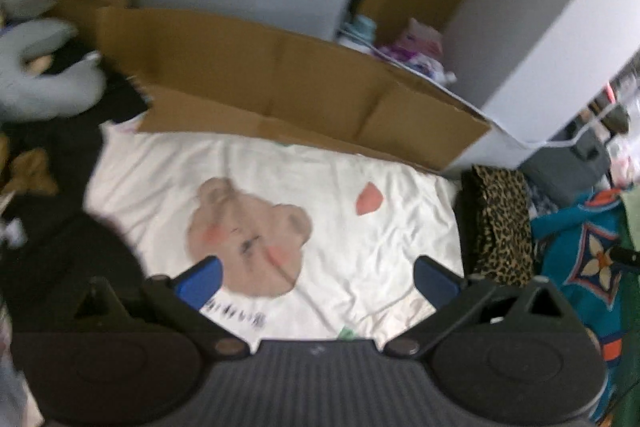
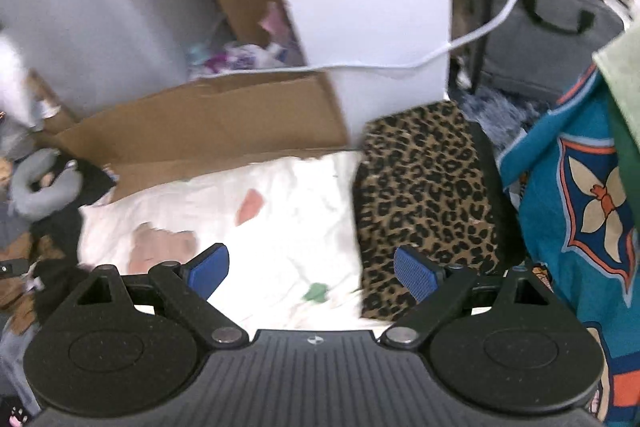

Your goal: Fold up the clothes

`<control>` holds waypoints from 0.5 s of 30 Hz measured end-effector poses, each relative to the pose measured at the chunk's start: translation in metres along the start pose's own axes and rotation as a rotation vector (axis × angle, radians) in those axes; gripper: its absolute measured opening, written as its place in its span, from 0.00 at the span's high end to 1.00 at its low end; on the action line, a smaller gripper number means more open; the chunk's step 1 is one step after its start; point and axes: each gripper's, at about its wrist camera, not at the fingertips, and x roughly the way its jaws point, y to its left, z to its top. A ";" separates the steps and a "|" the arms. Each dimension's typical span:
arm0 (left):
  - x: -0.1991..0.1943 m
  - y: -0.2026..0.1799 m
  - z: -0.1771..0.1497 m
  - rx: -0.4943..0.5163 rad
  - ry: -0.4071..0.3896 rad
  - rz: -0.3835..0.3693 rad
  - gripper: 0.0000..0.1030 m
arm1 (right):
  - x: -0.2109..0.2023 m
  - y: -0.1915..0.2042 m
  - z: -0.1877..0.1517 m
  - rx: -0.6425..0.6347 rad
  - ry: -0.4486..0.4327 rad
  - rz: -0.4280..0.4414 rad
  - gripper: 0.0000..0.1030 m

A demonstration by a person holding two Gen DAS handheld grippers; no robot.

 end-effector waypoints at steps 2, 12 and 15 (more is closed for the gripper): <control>-0.028 0.015 -0.011 -0.045 -0.018 0.014 0.00 | -0.022 0.013 -0.002 -0.011 -0.009 0.021 0.09; -0.137 0.052 -0.066 -0.150 -0.104 0.094 0.00 | -0.114 0.056 -0.008 -0.078 -0.070 0.096 0.09; -0.157 0.061 -0.082 -0.211 -0.124 0.106 0.00 | -0.135 0.069 -0.016 -0.130 -0.084 0.125 0.07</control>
